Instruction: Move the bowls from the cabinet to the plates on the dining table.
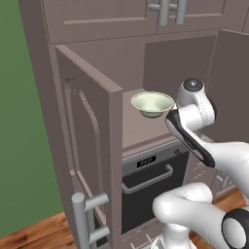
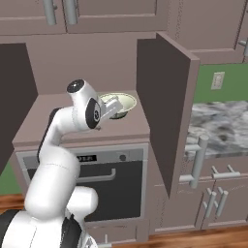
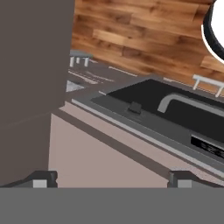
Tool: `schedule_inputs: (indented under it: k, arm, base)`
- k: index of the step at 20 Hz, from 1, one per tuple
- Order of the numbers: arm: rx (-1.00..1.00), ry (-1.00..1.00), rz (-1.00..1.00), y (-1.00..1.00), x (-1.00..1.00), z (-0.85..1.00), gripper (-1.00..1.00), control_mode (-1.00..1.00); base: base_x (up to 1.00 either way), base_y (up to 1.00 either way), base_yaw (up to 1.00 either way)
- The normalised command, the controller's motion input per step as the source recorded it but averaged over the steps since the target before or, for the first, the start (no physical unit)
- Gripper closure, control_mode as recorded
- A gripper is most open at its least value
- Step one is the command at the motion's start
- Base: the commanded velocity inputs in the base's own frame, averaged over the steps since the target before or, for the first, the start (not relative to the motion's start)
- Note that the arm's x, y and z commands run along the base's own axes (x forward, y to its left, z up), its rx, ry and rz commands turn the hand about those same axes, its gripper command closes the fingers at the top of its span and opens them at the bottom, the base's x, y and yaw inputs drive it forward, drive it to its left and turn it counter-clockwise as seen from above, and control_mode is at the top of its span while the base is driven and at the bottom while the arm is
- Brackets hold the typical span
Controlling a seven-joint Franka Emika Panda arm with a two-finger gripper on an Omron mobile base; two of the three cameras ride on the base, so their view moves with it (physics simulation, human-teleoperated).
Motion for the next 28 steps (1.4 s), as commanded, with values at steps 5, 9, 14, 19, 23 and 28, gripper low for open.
schedule_inputs:
  k: [5,9,14,19,23,28]
  arm:
    - [-0.11,0.00,0.11,0.20,0.21,0.00,-1.00,-1.00]
    - [-0.07,0.00,0.13,0.16,0.24,0.00,-1.00,-1.00]
    - [-0.02,0.00,0.14,0.06,0.25,0.00,-1.00,-1.00]
    - [-0.01,0.00,0.15,0.00,0.30,0.00,-1.00,-1.00]
    - [-0.05,0.00,0.10,0.00,0.38,0.00,-1.00,-1.00]
    - [-0.08,0.00,0.05,0.00,0.54,-0.02,-1.00,-1.00]
  base:
    - [0.00,0.00,0.00]
    - [0.00,0.00,0.00]
    - [0.00,0.00,0.00]
    - [0.00,0.00,0.00]
    - [0.00,0.00,0.00]
    - [0.00,0.00,0.00]
